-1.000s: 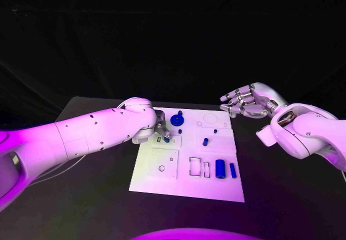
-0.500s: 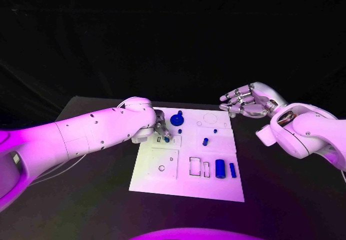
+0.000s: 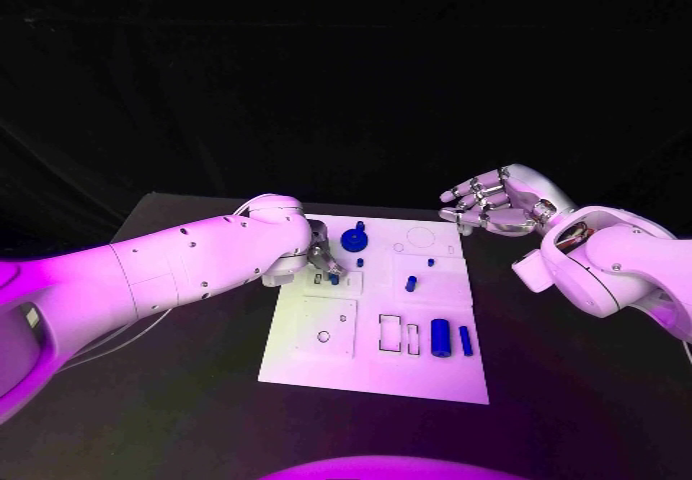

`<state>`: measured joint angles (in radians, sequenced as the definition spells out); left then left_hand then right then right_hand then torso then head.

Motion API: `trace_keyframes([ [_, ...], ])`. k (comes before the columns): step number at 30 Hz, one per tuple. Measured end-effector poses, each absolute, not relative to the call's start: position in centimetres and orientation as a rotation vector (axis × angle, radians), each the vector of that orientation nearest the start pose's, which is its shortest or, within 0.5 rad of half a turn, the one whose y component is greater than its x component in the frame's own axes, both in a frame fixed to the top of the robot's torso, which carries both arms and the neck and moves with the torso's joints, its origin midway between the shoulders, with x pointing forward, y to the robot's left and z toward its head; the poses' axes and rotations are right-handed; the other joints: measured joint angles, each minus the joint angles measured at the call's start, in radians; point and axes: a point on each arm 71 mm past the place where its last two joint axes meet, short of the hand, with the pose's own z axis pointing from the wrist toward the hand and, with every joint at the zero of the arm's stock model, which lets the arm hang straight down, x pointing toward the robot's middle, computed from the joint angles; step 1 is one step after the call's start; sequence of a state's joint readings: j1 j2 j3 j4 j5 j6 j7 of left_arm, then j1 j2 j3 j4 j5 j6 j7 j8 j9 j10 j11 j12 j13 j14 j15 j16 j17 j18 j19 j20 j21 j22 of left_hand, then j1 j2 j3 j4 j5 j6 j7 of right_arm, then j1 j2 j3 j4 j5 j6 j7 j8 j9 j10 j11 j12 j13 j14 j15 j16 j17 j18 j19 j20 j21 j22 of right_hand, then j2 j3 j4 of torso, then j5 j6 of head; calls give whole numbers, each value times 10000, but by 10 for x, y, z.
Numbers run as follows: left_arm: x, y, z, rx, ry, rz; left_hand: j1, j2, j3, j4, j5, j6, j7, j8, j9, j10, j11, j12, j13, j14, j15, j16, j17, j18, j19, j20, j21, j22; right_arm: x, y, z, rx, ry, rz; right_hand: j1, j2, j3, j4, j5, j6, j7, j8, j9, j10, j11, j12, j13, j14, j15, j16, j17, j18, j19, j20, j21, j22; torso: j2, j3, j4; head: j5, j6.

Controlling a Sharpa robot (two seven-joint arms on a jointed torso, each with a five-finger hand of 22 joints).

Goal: Assemble the parts on the task board

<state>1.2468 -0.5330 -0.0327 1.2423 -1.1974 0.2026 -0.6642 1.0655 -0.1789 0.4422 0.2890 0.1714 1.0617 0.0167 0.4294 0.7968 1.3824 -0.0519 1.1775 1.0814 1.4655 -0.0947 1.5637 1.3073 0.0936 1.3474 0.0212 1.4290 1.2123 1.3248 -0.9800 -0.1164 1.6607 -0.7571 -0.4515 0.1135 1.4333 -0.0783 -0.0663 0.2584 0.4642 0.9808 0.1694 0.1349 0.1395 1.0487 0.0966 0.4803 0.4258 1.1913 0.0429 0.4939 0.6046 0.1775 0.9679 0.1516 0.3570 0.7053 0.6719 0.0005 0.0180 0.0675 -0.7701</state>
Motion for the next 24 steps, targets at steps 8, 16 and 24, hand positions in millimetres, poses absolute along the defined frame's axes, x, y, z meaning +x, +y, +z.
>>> trace_keyframes([
  [8,529,149,-218,-833,22975,-1722,-418,256,-1068,29,0,34,34,-43,-1,0,0,81,62,0,0,0,0,0,36,-35,0,30,471,-233,-138,4092,15651,10484,-4,4,-25,26,0,0,0,0,0,0,0,0,-31,0,0,-40,-7,0,0,0,-41,-23,-1,0,-4,1,-2],
  [16,527,146,-217,-848,22895,-1835,-463,301,-1267,22,0,34,34,-43,-1,0,0,113,73,0,0,0,8,0,35,-35,0,63,472,-234,-139,4118,15656,10457,-96,18,-53,53,0,0,0,0,0,0,0,0,-52,0,0,-40,-6,0,0,0,-40,-40,0,0,-3,12,-12],
  [24,526,150,-213,-1085,22680,-2026,-501,340,-1442,26,0,34,33,-84,-2,1,0,113,72,0,0,0,7,-1,35,-35,0,63,473,-235,-140,4145,15658,10426,-95,17,-52,52,0,0,0,0,0,0,0,0,-63,0,0,-77,-6,0,36,36,-40,-51,-12,0,4,24,27],
])
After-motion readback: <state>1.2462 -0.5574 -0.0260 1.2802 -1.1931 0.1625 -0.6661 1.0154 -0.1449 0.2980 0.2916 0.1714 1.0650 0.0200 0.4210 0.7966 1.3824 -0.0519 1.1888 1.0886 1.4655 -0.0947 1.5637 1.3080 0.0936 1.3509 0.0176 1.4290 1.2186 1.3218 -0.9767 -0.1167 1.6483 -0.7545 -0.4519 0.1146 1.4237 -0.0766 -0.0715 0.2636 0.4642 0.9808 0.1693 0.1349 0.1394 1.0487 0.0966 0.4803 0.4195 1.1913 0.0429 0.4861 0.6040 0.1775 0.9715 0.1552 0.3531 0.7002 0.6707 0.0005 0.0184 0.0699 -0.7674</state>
